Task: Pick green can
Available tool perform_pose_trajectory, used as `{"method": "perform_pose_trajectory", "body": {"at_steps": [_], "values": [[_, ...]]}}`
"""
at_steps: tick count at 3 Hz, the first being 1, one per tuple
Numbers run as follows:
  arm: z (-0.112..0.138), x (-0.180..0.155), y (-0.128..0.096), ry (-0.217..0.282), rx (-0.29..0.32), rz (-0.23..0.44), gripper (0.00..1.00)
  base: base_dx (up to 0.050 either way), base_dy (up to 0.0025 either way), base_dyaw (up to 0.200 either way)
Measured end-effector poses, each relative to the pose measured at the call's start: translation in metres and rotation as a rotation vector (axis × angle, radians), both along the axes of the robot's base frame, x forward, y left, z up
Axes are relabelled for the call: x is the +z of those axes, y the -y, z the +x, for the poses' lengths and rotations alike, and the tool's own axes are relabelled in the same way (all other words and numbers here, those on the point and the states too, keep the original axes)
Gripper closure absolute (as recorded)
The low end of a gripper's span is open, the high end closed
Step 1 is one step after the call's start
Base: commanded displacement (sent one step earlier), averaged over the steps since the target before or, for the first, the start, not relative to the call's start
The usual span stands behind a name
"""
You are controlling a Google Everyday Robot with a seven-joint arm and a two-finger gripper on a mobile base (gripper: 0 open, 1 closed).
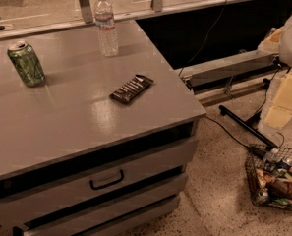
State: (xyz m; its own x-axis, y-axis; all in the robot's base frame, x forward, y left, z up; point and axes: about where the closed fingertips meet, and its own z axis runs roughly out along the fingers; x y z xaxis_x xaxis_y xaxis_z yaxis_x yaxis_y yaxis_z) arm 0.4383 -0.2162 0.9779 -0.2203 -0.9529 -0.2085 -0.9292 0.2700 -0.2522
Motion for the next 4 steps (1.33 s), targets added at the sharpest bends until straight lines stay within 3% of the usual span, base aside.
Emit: {"method": "perform_pose_trajectory", "body": {"at_steps": [1,4], "values": [[0.0,0.0,0.0,0.0,0.0,0.0,0.0,0.023,-0.00036,-0.041],[0.0,0.0,0.0,0.0,0.0,0.0,0.0,0.014,0.00059,0.081]]}}
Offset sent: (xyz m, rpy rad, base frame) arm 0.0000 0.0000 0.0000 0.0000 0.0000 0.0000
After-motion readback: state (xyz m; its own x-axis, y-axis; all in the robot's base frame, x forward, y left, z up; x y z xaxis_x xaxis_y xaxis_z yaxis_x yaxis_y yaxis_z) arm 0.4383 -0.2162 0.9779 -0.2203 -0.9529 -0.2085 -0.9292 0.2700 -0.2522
